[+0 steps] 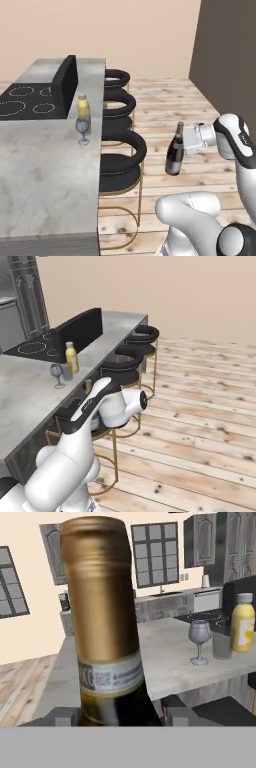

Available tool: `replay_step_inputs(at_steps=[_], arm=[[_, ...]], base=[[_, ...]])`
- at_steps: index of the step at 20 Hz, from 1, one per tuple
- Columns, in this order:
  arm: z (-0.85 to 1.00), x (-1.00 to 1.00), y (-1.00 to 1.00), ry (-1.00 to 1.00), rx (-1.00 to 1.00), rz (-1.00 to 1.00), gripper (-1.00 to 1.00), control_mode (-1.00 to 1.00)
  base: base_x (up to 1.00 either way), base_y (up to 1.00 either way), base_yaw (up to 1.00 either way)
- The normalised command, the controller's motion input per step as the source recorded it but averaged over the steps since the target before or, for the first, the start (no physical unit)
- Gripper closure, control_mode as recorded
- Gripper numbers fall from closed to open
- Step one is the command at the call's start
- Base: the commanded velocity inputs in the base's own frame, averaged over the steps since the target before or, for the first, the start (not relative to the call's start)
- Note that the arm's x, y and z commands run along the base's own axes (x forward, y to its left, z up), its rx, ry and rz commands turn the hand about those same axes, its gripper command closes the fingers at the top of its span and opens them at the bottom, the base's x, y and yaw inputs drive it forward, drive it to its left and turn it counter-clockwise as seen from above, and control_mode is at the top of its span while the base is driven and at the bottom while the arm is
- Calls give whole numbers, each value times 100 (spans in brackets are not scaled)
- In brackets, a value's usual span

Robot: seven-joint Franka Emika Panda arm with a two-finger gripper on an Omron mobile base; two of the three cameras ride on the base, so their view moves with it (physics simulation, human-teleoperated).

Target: There is a wine glass and glass cup on the dining counter. Place the wine bottle next to the wine glass and the juice bottle next to the glass cup.

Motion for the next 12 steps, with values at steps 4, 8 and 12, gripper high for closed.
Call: replay_step_inputs(at_steps=[4, 8, 12], arm=[[0, 0, 0, 0, 0, 0, 100, 100], [0, 0, 0, 0, 0, 0, 100, 100], [0, 0, 0, 0, 0, 0, 100, 100]], base=[[24, 5, 2], [39, 1, 15], [41, 0, 32]])
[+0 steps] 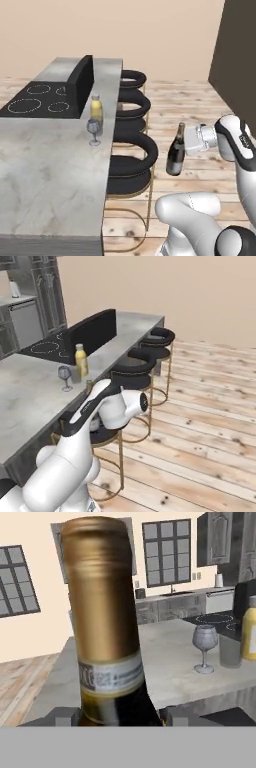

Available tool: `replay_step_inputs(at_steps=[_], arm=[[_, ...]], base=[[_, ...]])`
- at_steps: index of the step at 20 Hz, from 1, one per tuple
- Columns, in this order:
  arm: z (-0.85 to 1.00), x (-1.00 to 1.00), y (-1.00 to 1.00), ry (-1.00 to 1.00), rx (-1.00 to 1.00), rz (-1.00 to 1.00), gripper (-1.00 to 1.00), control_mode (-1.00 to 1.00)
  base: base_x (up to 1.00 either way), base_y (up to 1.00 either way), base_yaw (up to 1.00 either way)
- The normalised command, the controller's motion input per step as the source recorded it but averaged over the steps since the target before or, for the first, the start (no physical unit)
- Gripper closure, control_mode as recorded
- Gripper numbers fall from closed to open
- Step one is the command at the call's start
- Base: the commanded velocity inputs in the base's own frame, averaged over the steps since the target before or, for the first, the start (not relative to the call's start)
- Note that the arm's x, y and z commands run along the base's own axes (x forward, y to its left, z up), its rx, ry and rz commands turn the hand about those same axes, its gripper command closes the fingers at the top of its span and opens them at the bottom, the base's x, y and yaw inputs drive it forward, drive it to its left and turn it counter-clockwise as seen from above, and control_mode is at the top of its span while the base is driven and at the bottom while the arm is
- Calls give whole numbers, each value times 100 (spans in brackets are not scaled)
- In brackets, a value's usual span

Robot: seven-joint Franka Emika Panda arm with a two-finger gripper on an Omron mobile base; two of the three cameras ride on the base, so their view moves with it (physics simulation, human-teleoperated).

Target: There is a wine glass and glass cup on the dining counter. Place the wine bottle next to the wine glass and the juice bottle next to the glass cup.

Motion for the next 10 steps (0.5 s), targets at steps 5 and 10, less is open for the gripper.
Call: replay_step_inputs(at_steps=[5, 10], arm=[[0, 0, 0, 0, 0, 0, 100, 100], [0, 0, 0, 0, 0, 0, 100, 100]], base=[[36, 0, 49], [28, -4, 52]])
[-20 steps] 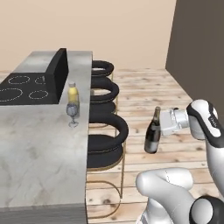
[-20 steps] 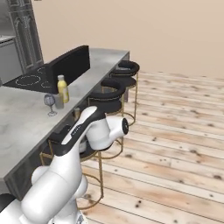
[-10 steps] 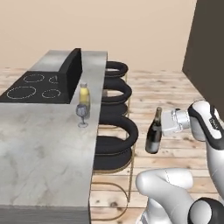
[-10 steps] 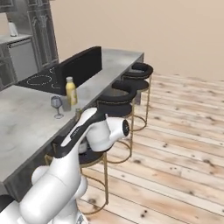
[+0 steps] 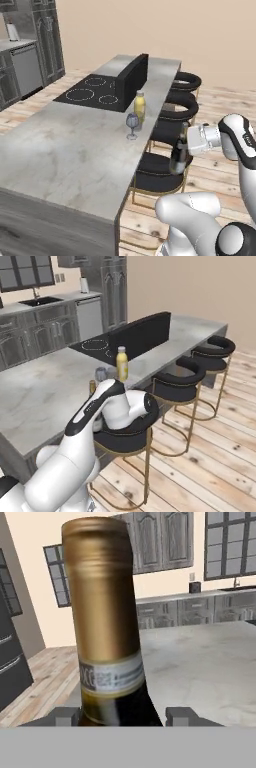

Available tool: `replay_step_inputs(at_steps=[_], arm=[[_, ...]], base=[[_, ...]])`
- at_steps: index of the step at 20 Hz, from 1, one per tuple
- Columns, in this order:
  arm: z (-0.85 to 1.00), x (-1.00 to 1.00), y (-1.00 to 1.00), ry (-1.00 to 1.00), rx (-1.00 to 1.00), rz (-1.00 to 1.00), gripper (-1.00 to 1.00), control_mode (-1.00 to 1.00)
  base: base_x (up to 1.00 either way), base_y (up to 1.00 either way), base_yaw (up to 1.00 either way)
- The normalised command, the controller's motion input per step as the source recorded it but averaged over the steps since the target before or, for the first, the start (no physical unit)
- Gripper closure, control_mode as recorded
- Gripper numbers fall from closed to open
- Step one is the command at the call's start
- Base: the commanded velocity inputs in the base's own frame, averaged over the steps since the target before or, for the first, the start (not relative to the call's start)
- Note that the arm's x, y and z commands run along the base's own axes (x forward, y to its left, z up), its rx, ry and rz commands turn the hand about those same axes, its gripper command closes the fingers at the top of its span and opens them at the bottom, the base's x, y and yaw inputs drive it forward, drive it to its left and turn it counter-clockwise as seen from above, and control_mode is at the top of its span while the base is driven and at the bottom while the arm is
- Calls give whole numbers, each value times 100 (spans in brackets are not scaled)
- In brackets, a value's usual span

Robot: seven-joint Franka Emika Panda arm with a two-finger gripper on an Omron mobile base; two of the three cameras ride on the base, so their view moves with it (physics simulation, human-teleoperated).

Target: There is a wine glass and glass cup on the dining counter. Place the wine bottle next to the wine glass and the juice bottle next to the glass cup.

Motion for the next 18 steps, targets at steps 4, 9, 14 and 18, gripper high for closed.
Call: replay_step_inputs(at_steps=[4, 9, 14, 18], arm=[[0, 0, 0, 0, 0, 0, 100, 100], [0, 0, 0, 0, 0, 0, 100, 100], [0, 0, 0, 0, 0, 0, 100, 100], [0, 0, 0, 0, 0, 0, 100, 100]], base=[[53, -9, 35], [54, -2, 20], [49, -5, 15], [20, -2, 0]])
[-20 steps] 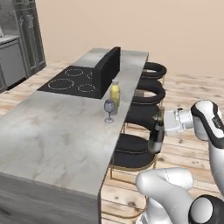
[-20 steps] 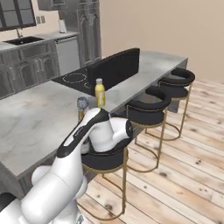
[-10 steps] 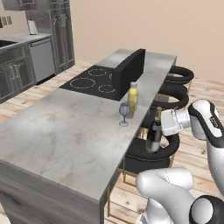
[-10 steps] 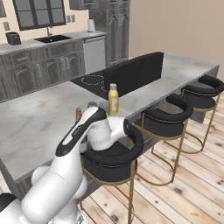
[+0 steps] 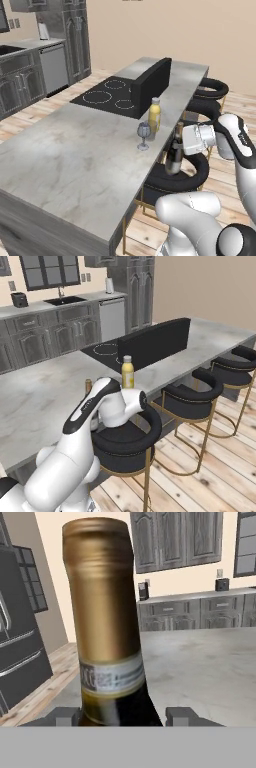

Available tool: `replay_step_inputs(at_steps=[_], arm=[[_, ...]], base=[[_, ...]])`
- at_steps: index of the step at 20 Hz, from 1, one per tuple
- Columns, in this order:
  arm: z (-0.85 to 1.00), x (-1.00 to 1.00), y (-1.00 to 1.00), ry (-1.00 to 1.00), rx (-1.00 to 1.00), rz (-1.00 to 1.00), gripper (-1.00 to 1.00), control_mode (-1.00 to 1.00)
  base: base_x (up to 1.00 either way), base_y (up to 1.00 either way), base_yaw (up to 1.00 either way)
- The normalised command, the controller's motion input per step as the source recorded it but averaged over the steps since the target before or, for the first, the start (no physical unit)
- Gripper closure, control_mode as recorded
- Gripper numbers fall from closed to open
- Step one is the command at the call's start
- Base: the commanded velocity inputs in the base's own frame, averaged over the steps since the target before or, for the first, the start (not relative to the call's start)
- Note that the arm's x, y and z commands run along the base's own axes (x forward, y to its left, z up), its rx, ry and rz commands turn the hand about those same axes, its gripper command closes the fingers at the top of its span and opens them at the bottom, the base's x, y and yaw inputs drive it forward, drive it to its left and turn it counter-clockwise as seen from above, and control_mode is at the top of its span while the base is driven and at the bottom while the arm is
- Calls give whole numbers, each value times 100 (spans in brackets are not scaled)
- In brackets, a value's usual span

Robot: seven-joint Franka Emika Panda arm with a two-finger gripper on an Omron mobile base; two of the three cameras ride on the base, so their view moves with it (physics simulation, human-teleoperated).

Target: There is a wine glass and glass cup on the dining counter. Place the wine bottle next to the wine glass and the juice bottle next to the glass cup.

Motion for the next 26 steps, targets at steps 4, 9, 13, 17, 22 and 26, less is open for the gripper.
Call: replay_step_inputs(at_steps=[4, 9, 13, 17, 22, 26], arm=[[0, 0, 0, 0, 0, 0, 100, 100], [0, 0, 0, 0, 0, 0, 100, 100], [0, 0, 0, 0, 0, 0, 100, 100], [0, 0, 0, 0, 0, 0, 100, 100], [0, 0, 0, 0, 0, 0, 100, 100], [0, 0, 0, 0, 0, 0, 100, 100]], base=[[5, 0, 0], [0, 0, 0], [0, 0, 0], [0, 0, 0], [0, 0, 0], [0, 0, 0]])
